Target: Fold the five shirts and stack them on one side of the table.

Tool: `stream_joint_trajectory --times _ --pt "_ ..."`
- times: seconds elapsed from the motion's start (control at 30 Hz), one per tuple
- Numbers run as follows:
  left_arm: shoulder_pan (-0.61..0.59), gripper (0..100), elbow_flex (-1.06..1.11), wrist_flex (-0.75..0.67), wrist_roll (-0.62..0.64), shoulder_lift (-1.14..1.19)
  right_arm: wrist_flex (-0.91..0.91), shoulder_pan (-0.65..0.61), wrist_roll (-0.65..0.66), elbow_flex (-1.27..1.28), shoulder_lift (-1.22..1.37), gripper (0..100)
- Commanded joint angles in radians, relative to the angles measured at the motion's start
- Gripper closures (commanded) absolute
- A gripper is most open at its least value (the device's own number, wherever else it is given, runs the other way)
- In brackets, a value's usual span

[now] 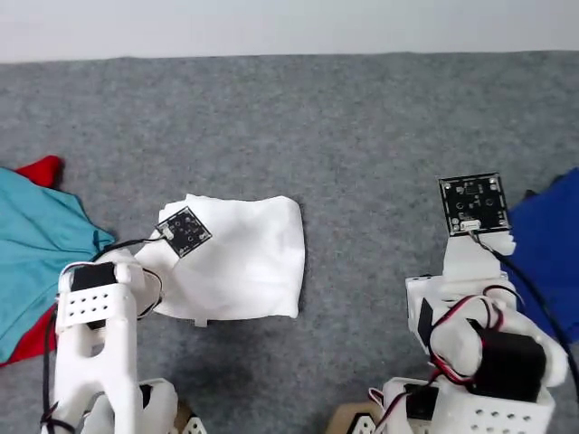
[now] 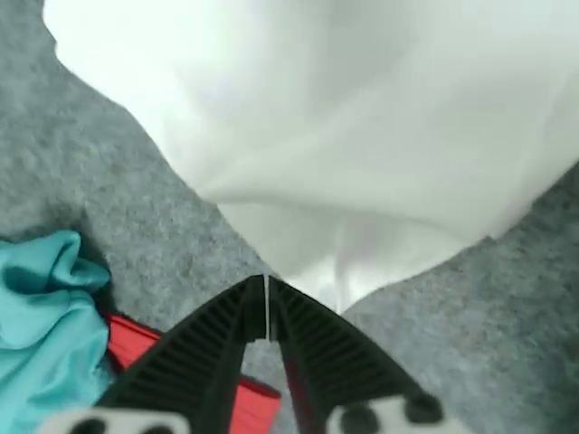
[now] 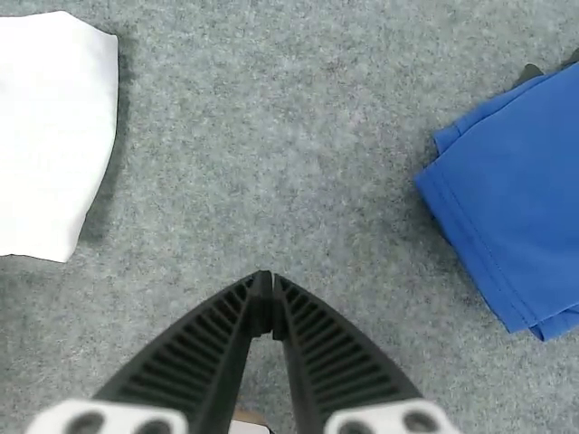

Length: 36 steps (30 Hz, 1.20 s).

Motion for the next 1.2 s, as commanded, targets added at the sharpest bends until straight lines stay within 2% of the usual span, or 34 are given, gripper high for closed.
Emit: stream_joint_trajectory --times 0.0,0.3,0.47,0.57,0.67,1.03,1.17 --pt "0.029 98 -0.041 -0.018 0.044 -0.021 0.036 0.002 -0.003 -0.005 0.01 98.9" --pt "0.109 98 -0.038 -0.02 0.06 -0.02 0.035 0.002 -0.003 0.051 0.008 98.9" --pt "0.107 98 0.041 -0.127 0.06 -0.02 0.035 0.002 -0.003 0.051 0.008 98.9" --pt "0.109 92 0.053 -0.147 0.06 -0.02 0.035 0.002 -0.003 0.051 0.008 98.9" --pt "0.109 87 0.054 -0.146 0.061 -0.02 0.035 0.002 -0.003 0.051 0.008 98.9" --pt "0.138 87 0.081 -0.14 0.061 -0.02 0.035 0.002 -0.003 0.051 0.008 98.9" --pt "0.135 87 0.021 -0.061 0.061 -0.028 0.035 0.002 -0.003 0.051 0.008 98.9"
